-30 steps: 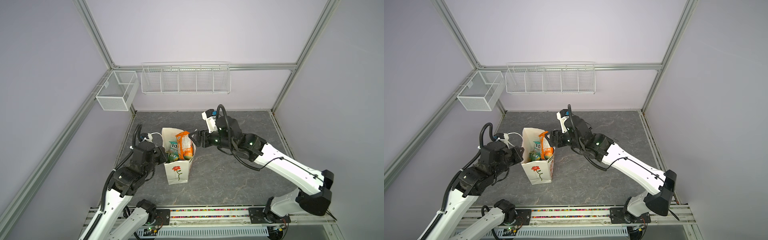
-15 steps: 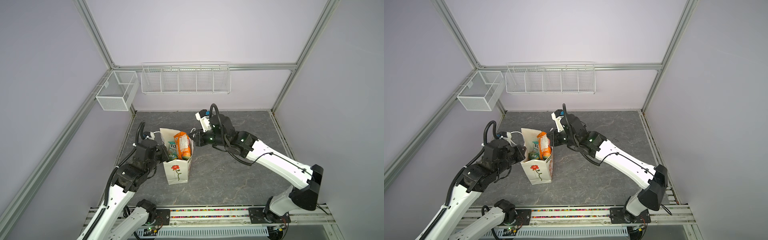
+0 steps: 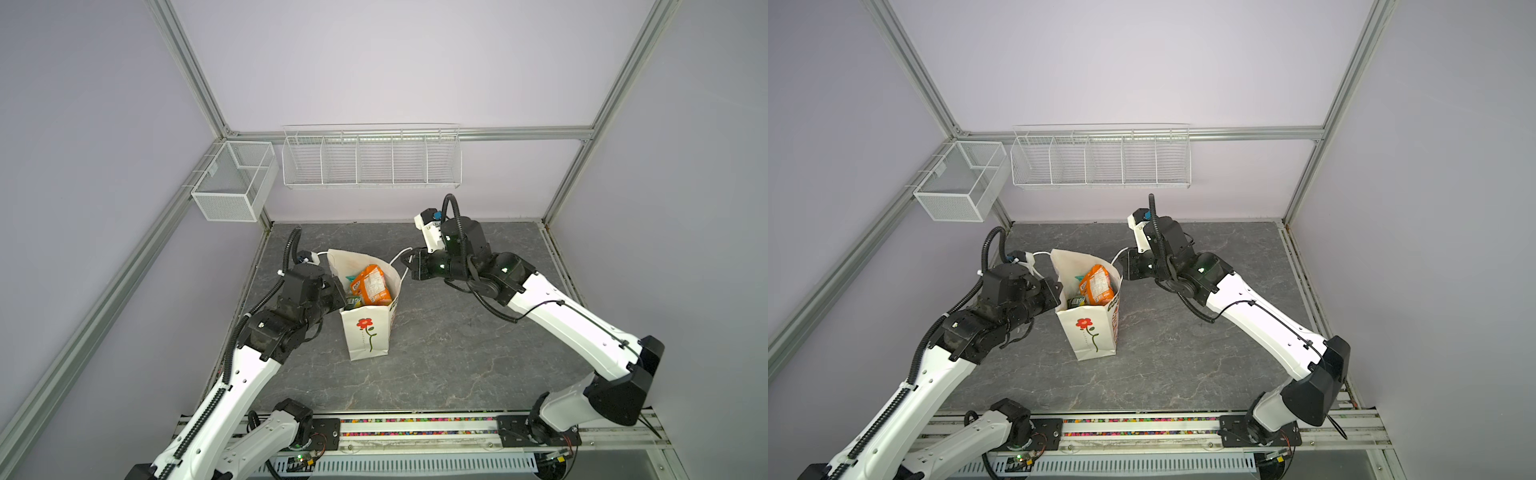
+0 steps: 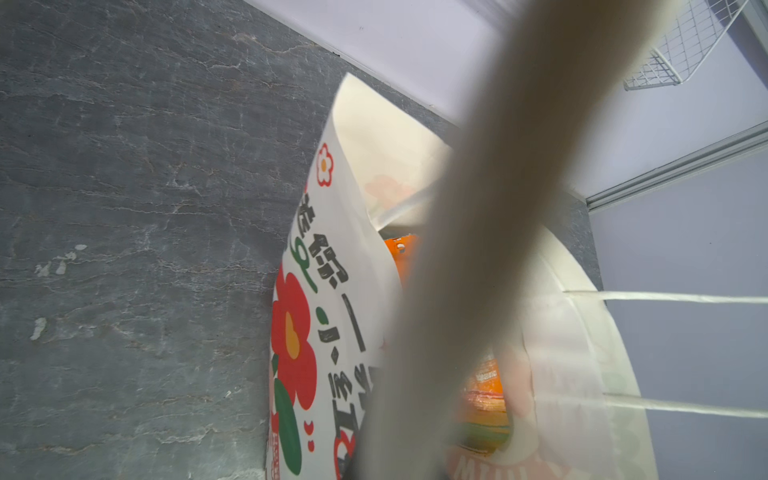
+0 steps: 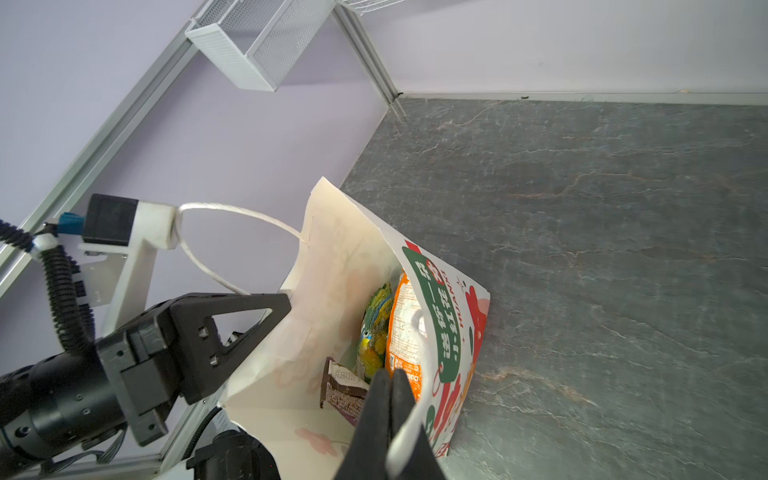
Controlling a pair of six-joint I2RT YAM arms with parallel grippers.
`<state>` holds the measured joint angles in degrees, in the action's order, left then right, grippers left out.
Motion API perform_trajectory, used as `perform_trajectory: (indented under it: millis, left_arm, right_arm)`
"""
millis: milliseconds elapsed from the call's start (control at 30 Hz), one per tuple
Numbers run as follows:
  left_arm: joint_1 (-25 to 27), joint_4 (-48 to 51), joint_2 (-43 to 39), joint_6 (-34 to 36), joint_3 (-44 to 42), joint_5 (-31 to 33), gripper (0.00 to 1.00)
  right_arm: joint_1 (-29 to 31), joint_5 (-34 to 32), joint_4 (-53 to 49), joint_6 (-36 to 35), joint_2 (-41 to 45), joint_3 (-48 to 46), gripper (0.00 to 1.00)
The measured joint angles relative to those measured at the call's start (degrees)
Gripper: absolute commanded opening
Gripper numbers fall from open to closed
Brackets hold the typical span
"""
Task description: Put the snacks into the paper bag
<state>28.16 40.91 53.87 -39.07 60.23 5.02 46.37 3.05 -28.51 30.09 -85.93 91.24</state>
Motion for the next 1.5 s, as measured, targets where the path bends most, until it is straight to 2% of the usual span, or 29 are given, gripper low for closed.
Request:
perform_trajectory:
  millis: [367,633,800,900,967,1100,1167,1233,1300,1333,1500]
  left_arm:
    - [5.97,-6.67,11.78,-0.98,4.87,-0.94,0.00]
    - [8.90,-10.21,18.03,-1.25,8.59,-1.77,0.00]
    - [10.47,-11.50,19.47,-1.38,9.35,-2.12,0.00]
    - [10.64,-11.85,19.54,-1.46,9.38,-2.14,0.00]
    - [10.64,-11.85,19.54,-1.46,9.38,-2.10,0.07]
    - [10.62,-11.85,19.34,-1.33,9.42,-1.86,0.31]
    - [10.62,-11.85,18.78,-1.42,9.44,-1.79,0.44]
    - [10.60,-11.80,17.92,-1.22,9.46,-1.73,0.55]
    - [10.60,-11.65,16.79,-1.18,9.51,-1.55,0.60]
    - [10.60,-11.52,16.11,-1.09,9.55,-1.46,0.61]
    - [10.60,-10.75,13.18,-0.74,9.70,-0.90,0.62]
  right_arm:
    - [-6.36,-0.20,-2.86,-1.05,4.83,-0.46,0.07]
    - [-10.49,-0.66,-3.54,-1.46,9.22,-5.20,0.08]
    - [-12.20,-0.68,-3.34,-1.44,11.37,-7.39,0.13]
    - [-12.57,-0.63,-2.71,-1.42,12.74,-7.61,0.23]
    - [-12.59,-0.63,-2.05,-1.33,13.40,-7.63,0.37]
    - [-12.59,-0.50,-1.49,-1.49,13.92,-7.78,0.79]
    - [-12.59,-0.42,-1.42,-1.46,13.94,-8.15,0.89]
    - [-12.59,-0.22,-1.44,-1.46,13.94,-8.66,0.96]
    - [-12.59,-0.22,-1.44,-1.70,13.99,-9.18,0.99]
    - [-12.59,-0.24,-1.49,-1.77,14.03,-9.44,1.00]
    - [-12.59,-0.50,-1.66,-2.34,14.40,-9.57,0.93]
